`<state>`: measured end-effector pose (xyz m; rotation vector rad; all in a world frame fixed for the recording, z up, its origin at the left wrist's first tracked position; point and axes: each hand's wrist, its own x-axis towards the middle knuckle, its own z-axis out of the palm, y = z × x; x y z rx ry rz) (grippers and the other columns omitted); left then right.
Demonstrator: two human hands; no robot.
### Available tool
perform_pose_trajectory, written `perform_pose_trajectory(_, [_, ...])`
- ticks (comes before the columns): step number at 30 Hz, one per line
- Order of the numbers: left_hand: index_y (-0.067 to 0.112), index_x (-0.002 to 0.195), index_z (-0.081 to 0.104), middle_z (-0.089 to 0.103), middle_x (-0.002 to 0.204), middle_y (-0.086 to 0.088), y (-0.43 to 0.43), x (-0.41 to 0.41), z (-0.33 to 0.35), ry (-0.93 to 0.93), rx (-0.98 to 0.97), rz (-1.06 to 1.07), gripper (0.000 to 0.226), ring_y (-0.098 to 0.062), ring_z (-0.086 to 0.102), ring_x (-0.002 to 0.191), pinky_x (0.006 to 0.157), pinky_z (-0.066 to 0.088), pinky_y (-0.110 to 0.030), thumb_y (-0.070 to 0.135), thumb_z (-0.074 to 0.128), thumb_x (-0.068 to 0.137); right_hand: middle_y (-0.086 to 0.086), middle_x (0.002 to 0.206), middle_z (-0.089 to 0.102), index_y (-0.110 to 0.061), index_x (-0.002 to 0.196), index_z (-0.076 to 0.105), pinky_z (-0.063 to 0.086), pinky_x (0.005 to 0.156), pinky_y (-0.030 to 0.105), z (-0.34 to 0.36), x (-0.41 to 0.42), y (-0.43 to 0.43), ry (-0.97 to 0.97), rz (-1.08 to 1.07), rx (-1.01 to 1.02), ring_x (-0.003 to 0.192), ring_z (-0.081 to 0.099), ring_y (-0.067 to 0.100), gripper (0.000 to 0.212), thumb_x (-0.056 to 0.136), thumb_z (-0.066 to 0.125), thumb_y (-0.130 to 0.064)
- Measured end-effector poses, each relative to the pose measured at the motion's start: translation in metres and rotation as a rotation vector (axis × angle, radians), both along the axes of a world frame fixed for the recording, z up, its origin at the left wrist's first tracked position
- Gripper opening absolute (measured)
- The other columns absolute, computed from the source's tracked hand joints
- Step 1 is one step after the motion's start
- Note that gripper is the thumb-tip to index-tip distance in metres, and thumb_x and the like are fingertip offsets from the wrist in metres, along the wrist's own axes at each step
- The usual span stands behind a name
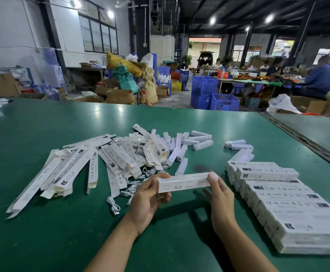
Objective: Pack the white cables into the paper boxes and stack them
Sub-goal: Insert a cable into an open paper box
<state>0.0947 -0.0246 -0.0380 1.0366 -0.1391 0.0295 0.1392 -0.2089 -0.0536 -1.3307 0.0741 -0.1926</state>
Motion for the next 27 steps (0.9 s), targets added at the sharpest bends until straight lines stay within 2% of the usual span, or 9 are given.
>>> perform_pose_trajectory(4, [0.016, 0.099, 0.076, 0.073, 0.104, -0.009, 0.0, -0.001, -0.004, 0.001, 0.072, 0.015, 0.031, -0.017, 0.064, 0.074, 0.068, 0.055, -0.029, 0.027, 0.049, 0.09, 0.006, 0.118, 0.068, -0.019, 0.114, 0.069, 0.051, 0.097, 0.04, 0.002, 0.002, -0.006, 0.005, 0.03, 0.042, 0.11, 0.064, 0.018, 0.028, 0.096, 0.056, -0.037])
perform_pose_trajectory(8, [0.036, 0.103, 0.077, 0.074, 0.111, 0.011, -0.009, -0.003, -0.003, -0.045, 0.367, 0.079, 0.029, -0.011, 0.069, 0.089, 0.075, 0.054, -0.022, 0.031, 0.052, 0.089, 0.013, 0.115, 0.068, -0.007, 0.117, 0.057, 0.054, 0.083, 0.035, 0.009, -0.004, 0.012, 0.142, 0.175, 0.458, 0.095, 0.071, 0.025, 0.029, 0.093, 0.059, -0.024])
perform_pose_trajectory(10, [0.046, 0.109, 0.072, 0.069, 0.115, 0.028, -0.011, -0.004, -0.002, -0.149, 0.576, 0.085, 0.029, 0.005, 0.064, 0.103, 0.083, 0.049, -0.013, 0.029, 0.052, 0.094, 0.015, 0.115, 0.07, -0.004, 0.117, 0.059, 0.054, 0.085, 0.034, 0.009, -0.013, 0.023, 0.198, 0.339, 0.45, 0.098, 0.07, 0.026, 0.041, 0.085, 0.063, -0.029])
perform_pose_trajectory(12, [0.041, 0.118, 0.066, 0.065, 0.117, 0.034, -0.011, -0.003, -0.004, -0.189, 0.658, 0.073, 0.036, 0.011, 0.057, 0.116, 0.092, 0.043, -0.007, 0.013, 0.052, 0.101, 0.015, 0.108, 0.07, -0.007, 0.111, 0.064, 0.054, 0.079, 0.029, 0.008, -0.022, 0.032, 0.181, 0.422, 0.357, 0.092, 0.069, 0.022, 0.035, 0.082, 0.066, -0.026])
perform_pose_trajectory(15, [0.043, 0.129, 0.057, 0.068, 0.114, 0.032, -0.01, -0.002, -0.008, -0.188, 0.727, 0.112, 0.045, 0.007, 0.061, 0.112, 0.093, 0.044, -0.009, 0.008, 0.057, 0.099, 0.015, 0.1, 0.069, -0.014, 0.111, 0.061, 0.054, 0.064, 0.027, 0.006, -0.025, 0.036, 0.088, 0.315, 0.286, 0.08, 0.068, 0.023, 0.022, 0.089, 0.064, -0.018])
perform_pose_trajectory(18, [0.048, 0.14, 0.042, 0.069, 0.11, 0.026, -0.011, 0.001, -0.011, -0.14, 0.778, 0.153, 0.056, -0.002, 0.066, 0.098, 0.089, 0.049, -0.015, 0.019, 0.063, 0.097, 0.007, 0.097, 0.075, -0.029, 0.119, 0.045, 0.057, 0.064, 0.03, 0.005, -0.025, 0.036, 0.013, 0.145, 0.287, 0.084, 0.073, 0.031, 0.023, 0.098, 0.055, -0.028])
perform_pose_trajectory(21, [0.037, 0.138, 0.049, 0.071, 0.114, 0.016, -0.012, 0.004, -0.015, -0.118, 0.765, 0.145, 0.051, -0.01, 0.063, 0.085, 0.084, 0.055, -0.025, 0.011, 0.063, 0.096, 0.007, 0.1, 0.073, -0.035, 0.128, 0.034, 0.058, 0.067, 0.031, 0.009, -0.022, 0.032, -0.001, -0.057, 0.366, 0.08, 0.074, 0.032, 0.032, 0.101, 0.05, -0.033])
perform_pose_trajectory(23, [0.031, 0.131, 0.057, 0.071, 0.109, 0.006, -0.011, 0.006, -0.016, -0.081, 0.761, 0.151, 0.042, -0.013, 0.06, 0.08, 0.082, 0.055, -0.031, 0.009, 0.064, 0.095, 0.013, 0.105, 0.069, -0.03, 0.134, 0.032, 0.059, 0.068, 0.027, 0.013, -0.017, 0.026, -0.011, -0.165, 0.479, 0.077, 0.074, 0.028, 0.036, 0.102, 0.049, -0.031])
perform_pose_trajectory(27, [0.033, 0.112, 0.064, 0.072, 0.102, -0.006, -0.009, 0.008, -0.017, -0.049, 0.767, 0.152, 0.028, -0.009, 0.063, 0.077, 0.08, 0.054, -0.024, 0.01, 0.065, 0.095, 0.013, 0.094, 0.068, -0.014, 0.127, 0.041, 0.058, 0.058, 0.023, 0.016, -0.009, 0.011, 0.024, -0.311, 0.58, 0.061, 0.071, 0.018, 0.029, 0.102, 0.049, -0.028])
